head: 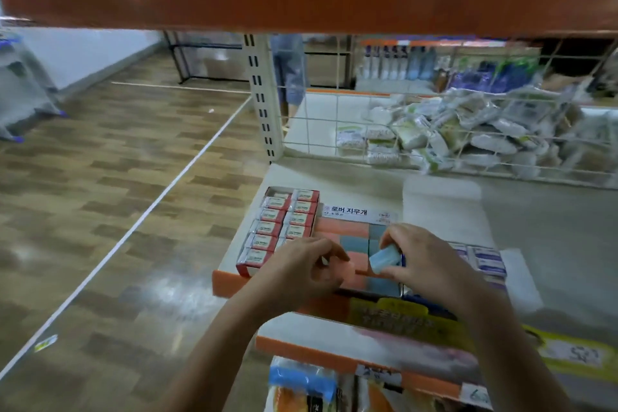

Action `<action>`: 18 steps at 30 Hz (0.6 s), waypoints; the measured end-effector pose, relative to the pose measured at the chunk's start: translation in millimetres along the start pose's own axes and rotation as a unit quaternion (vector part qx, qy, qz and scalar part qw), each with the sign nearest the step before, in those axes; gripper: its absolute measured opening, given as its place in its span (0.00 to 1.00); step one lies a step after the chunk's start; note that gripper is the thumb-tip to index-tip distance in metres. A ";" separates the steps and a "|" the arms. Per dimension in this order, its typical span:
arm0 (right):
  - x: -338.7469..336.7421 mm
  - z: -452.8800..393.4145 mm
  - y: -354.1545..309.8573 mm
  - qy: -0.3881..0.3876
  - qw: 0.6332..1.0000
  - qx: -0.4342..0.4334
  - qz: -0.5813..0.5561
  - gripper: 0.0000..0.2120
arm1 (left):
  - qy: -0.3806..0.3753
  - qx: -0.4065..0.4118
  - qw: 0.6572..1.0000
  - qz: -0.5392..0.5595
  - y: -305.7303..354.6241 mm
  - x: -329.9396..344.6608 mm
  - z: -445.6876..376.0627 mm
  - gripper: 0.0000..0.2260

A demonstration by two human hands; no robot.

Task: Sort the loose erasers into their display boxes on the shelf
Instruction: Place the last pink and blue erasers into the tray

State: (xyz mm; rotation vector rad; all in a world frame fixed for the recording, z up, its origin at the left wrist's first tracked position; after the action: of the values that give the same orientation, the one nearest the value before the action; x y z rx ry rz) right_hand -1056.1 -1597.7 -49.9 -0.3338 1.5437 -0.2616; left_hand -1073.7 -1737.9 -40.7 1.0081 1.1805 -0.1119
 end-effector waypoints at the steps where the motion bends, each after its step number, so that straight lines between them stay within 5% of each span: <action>1: 1.3 2.9 0.7 0.004 1.000 0.016 0.002 0.11 | -0.009 0.015 1.000 -0.011 -0.1 1.4 -1.2 0.13; 18: 14.2 13.6 -1.7 0.063 0.993 0.102 0.023 0.12 | -0.016 0.098 0.981 -0.165 -13.2 2.5 -6.8 0.12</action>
State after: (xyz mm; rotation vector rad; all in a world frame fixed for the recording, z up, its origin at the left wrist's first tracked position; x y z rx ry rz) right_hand -1042.2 -1603.9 -62.5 -0.1218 1.6296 -0.4079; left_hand -1084.8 -1739.7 -50.7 0.9698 1.3183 -0.5138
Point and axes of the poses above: each hand's wrist, its own z-axis away from the middle knuckle, its own x-axis out of the palm, y = z × x, the point moved 9 cm from there along -z, towards the middle knuckle
